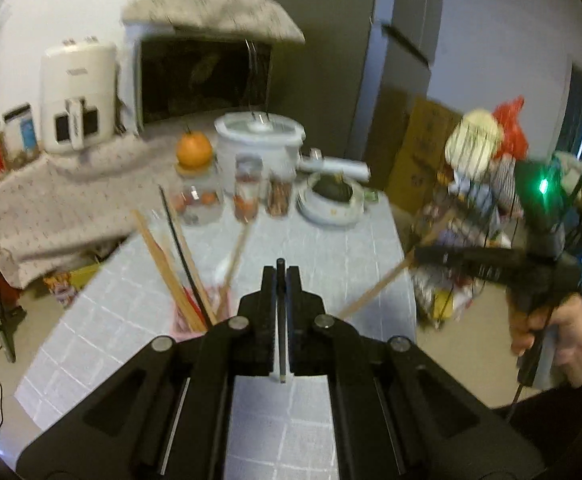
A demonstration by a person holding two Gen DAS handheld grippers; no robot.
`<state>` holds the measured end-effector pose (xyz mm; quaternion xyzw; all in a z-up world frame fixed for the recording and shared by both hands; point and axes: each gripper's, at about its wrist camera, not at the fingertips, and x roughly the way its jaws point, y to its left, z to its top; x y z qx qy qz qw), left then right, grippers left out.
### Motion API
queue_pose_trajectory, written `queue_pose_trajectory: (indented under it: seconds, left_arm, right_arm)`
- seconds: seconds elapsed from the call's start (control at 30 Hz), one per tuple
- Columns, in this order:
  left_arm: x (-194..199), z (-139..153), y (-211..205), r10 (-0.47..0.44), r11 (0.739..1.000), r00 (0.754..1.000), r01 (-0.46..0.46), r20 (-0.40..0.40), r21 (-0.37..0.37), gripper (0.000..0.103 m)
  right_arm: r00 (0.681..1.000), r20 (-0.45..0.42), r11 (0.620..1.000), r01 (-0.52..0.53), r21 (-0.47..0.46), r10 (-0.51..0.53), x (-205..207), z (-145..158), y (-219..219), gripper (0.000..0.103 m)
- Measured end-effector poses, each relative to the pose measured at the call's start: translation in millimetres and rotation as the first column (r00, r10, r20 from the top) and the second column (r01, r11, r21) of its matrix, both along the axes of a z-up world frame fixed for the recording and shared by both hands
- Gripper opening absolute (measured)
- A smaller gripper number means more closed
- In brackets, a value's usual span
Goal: Organize utensils
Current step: 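Carry both chopsticks up over the pink basket with both tools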
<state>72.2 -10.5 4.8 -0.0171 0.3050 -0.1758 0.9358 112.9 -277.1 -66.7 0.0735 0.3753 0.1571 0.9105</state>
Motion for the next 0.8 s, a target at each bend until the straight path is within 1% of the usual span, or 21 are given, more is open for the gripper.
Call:
queue_pose_trajectory:
  seconds: [0.07, 0.23, 0.33, 0.43, 0.5, 0.67, 0.8]
  left_arm:
    - [-2.4, 11.6, 12.6, 0.033, 0.999, 0.998, -0.032, 0.049, -0.019, 0.005]
    - [-1.8, 27.9, 44.9, 0.124, 0.988, 0.987, -0.113, 0.104, -0.103, 0.005]
    - [0.8, 31.9, 57.7, 0.173, 0.979, 0.976, -0.155, 0.129, -0.135, 0.005]
    - [4.9, 31.1, 63.2, 0.208, 0.971, 0.966, -0.185, 0.155, -0.15, 0.005]
    - [10.3, 28.6, 64.0, 0.219, 0.971, 0.962, -0.198, 0.165, -0.137, 0.005]
    - [28.6, 14.3, 59.5, 0.253, 0.967, 0.955, -0.244, 0.152, -0.077, 0.005]
    - [39.3, 5.4, 56.5, 0.257, 0.966, 0.958, -0.255, 0.126, -0.031, 0.005]
  right_arm:
    - [1.0, 0.017, 1.0, -0.014, -0.016, 0.014, -1.9, 8.0, 8.9, 0.005]
    - [0.998, 0.05, 0.999, -0.048, 0.006, 0.048, -4.4, 25.3, 25.8, 0.005]
    - [0.995, 0.069, 0.997, -0.073, 0.02, 0.072, -6.8, 33.6, 38.0, 0.005]
    - [0.993, 0.077, 0.995, -0.093, 0.034, 0.09, -8.4, 38.0, 49.7, 0.005]
    - [0.992, 0.079, 0.994, -0.103, 0.037, 0.1, -8.6, 39.0, 56.6, 0.005]
    - [0.99, 0.082, 0.992, -0.115, 0.053, 0.11, -8.1, 41.5, 66.3, 0.005]
    - [0.99, 0.085, 0.991, -0.114, 0.068, 0.108, -6.9, 42.8, 67.6, 0.005]
